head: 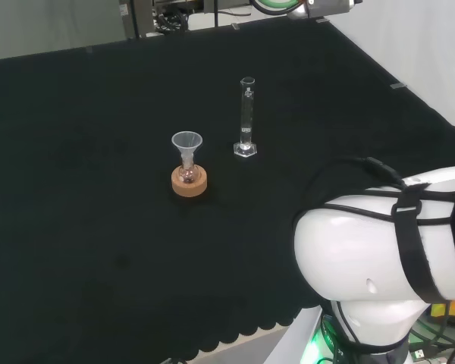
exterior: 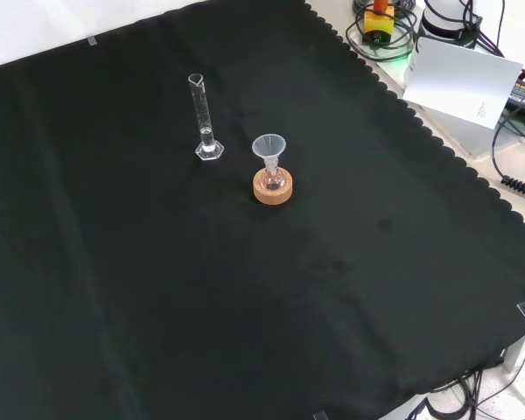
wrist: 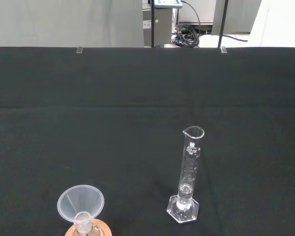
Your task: Pick up the graduated cylinder.
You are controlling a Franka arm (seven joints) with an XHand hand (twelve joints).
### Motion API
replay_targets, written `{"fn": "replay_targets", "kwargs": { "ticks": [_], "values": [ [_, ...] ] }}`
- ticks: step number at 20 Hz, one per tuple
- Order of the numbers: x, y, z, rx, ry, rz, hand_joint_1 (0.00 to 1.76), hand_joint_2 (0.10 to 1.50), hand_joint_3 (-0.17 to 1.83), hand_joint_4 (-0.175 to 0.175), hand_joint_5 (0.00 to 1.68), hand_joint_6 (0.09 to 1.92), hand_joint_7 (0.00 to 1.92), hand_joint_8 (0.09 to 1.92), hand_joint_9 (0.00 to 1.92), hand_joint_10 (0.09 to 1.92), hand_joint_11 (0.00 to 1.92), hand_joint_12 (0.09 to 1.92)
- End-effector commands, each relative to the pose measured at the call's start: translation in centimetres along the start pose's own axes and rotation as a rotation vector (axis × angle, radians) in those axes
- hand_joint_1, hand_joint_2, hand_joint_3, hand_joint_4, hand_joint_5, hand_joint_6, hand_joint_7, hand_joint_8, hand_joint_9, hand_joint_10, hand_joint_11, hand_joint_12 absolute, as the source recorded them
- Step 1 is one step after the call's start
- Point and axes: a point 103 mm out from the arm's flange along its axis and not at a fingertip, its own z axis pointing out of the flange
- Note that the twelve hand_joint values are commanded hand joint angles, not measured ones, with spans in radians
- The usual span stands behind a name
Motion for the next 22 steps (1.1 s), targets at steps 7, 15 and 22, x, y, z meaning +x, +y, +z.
{"fn": "replay_targets", "kwargs": {
  "ticks": [7,15,22],
  "values": [
    [-0.7,0.2,0.0,-0.003,-0.001,0.011,0.0,1.41,0.03,-0.018,0.19,0.09,0.0,0.51,0.46,0.09,0.08,1.35],
    [-2.4,0.9,1.3,0.016,0.008,0.045,0.0,1.41,0.03,-0.018,0.2,0.09,0.0,0.5,0.47,0.09,0.08,1.35],
    [-4.4,2.4,3.6,0.029,0.05,0.087,0.0,1.41,0.03,-0.018,0.2,0.09,0.01,0.51,0.48,0.09,0.08,1.36]
  ]
}}
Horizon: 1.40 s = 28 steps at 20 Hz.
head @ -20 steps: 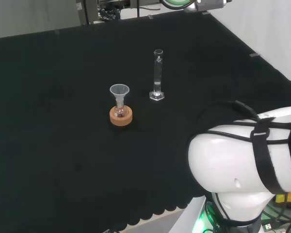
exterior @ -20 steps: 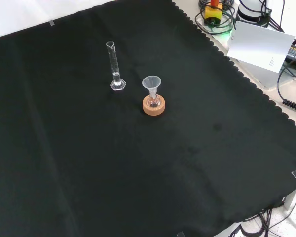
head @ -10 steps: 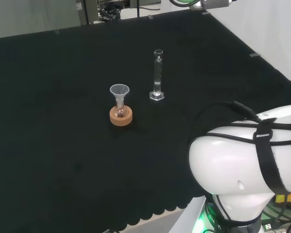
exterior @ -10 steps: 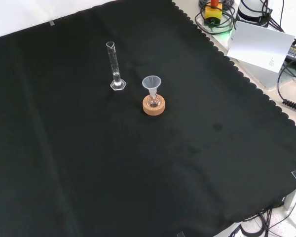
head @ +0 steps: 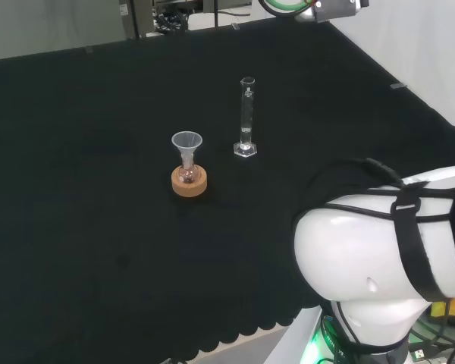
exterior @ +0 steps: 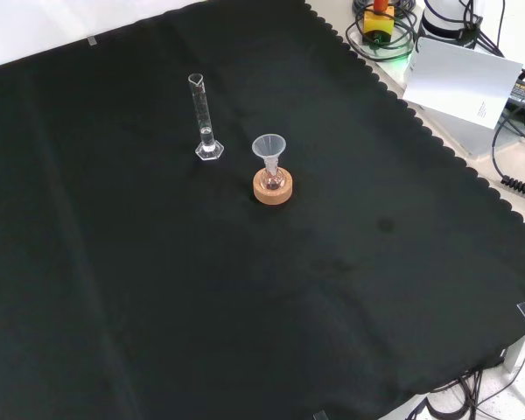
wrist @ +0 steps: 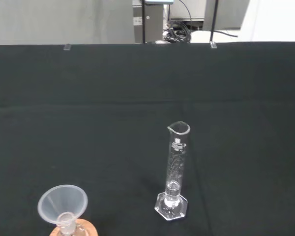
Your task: Pick up the graduated cylinder.
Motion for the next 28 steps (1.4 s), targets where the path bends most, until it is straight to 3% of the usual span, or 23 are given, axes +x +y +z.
{"fn": "replay_targets", "kwargs": {
  "ticks": [1,9,12,14,17,20,25,28],
  "values": [
    [-2.6,1.8,2.8,0.012,0.051,0.055,0.0,1.41,0.03,-0.018,0.2,0.09,0.02,0.51,0.48,0.09,0.08,1.36],
    [-5.9,5.6,7.8,0.058,0.109,0.085,0.09,1.37,0.01,-0.026,0.23,0.09,0.07,0.53,0.54,0.09,0.11,1.37],
    [-7.4,7.7,9.9,0.053,0.132,0.083,0.13,1.36,0.01,-0.029,0.24,0.09,0.07,0.55,0.45,0.3,0.11,1.37],
    [-8.5,9.3,11.5,0.014,0.194,0.077,0.26,1.31,-0.02,-0.036,0.27,0.09,0.13,0.59,0.44,0.5,0.15,1.37],
    [-9.1,10.6,13.1,0.007,0.245,0.083,0.48,1.24,-0.05,-0.048,0.34,0.09,0.21,0.64,0.49,0.61,0.22,1.37],
    [-9.2,11.8,15.4,0.029,0.274,0.077,0.64,1.2,-0.09,-0.055,0.38,0.09,0.24,0.66,0.51,0.64,0.27,1.36],
    [-9.2,12.9,19.0,0.034,0.394,0.053,0.78,1.14,-0.15,-0.058,0.43,0.09,0.29,0.68,0.56,0.64,0.33,1.34],
    [-8.7,13.4,20.7,0.057,0.428,0.034,0.87,1.09,-0.17,-0.058,0.46,0.09,0.36,0.69,0.64,0.62,0.37,1.33]
  ]
}}
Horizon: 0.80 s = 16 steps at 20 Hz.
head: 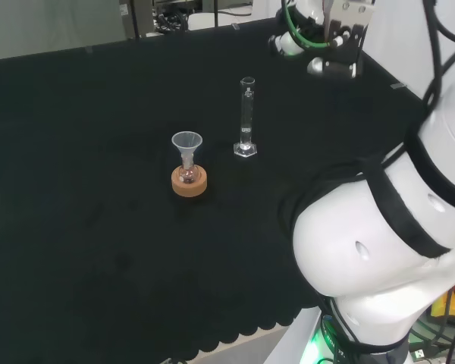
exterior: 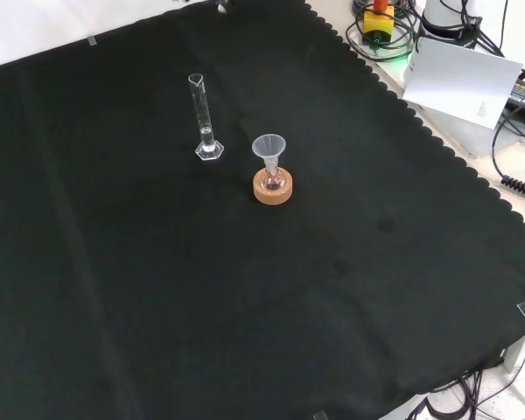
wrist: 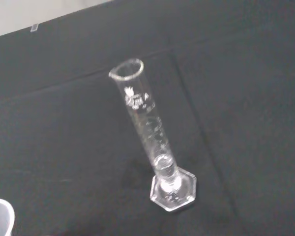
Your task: Pick up the graduated cylinder.
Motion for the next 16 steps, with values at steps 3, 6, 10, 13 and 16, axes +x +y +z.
{"fn": "replay_targets", "kwargs": {
  "ticks": [3,6,10,13,16],
  "values": [
    [-1.9,3.3,5.3,0.004,0.173,-0.049,0.9,1.07,-0.17,-0.058,0.47,0.09,0.36,0.68,0.64,0.6,0.38,1.32],
    [-2.1,3.5,6.6,0.025,0.183,-0.049,0.92,1.05,-0.17,-0.057,0.49,0.09,0.34,0.67,0.6,0.58,0.37,1.31],
    [-2.4,3.5,8.0,0.03,0.213,-0.052,0.94,1.03,-0.17,-0.057,0.5,0.09,0.33,0.67,0.58,0.58,0.36,1.31],
    [-2.6,3.7,8.7,0.039,0.243,-0.067,0.95,1.02,-0.17,-0.057,0.5,0.09,0.33,0.67,0.57,0.58,0.35,1.31],
    [-2.9,4.0,9.4,0.057,0.27,-0.073,0.96,1.01,-0.17,-0.058,0.5,0.09,0.3,0.66,0.55,0.57,0.34,1.31]
  ]
}}
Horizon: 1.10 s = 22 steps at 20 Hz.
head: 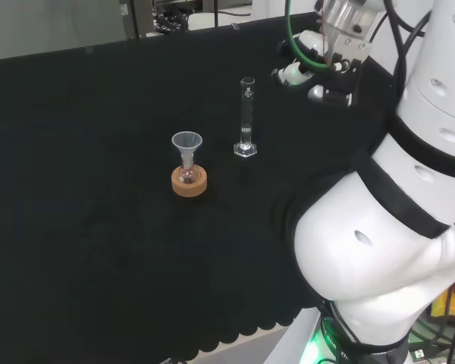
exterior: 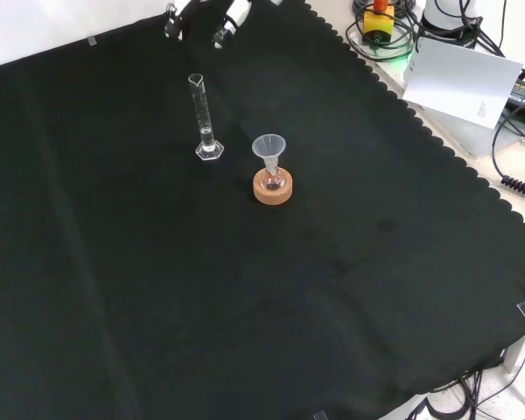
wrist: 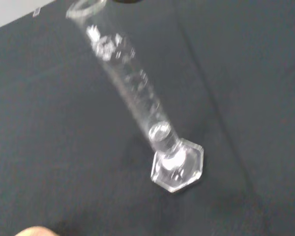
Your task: Pick up the graduated cylinder.
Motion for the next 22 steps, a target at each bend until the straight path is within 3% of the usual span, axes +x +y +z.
{"fn": "replay_targets", "kwargs": {
  "ticks": [1,11,22],
  "values": [
    [-0.1,1.7,5.0,0.043,0.183,-0.061,0.96,1.01,-0.17,-0.06,0.49,0.09,0.29,0.65,0.55,0.57,0.33,1.31],
    [-0.6,2.0,6.4,0.081,0.164,-0.064,0.97,1.0,-0.17,-0.063,0.48,0.09,0.26,0.65,0.54,0.58,0.31,1.32],
    [-1.6,2.2,8.7,0.081,0.265,-0.086,0.99,0.99,-0.17,-0.061,0.5,0.09,0.33,0.67,0.58,0.59,0.33,1.32]
  ]
}}
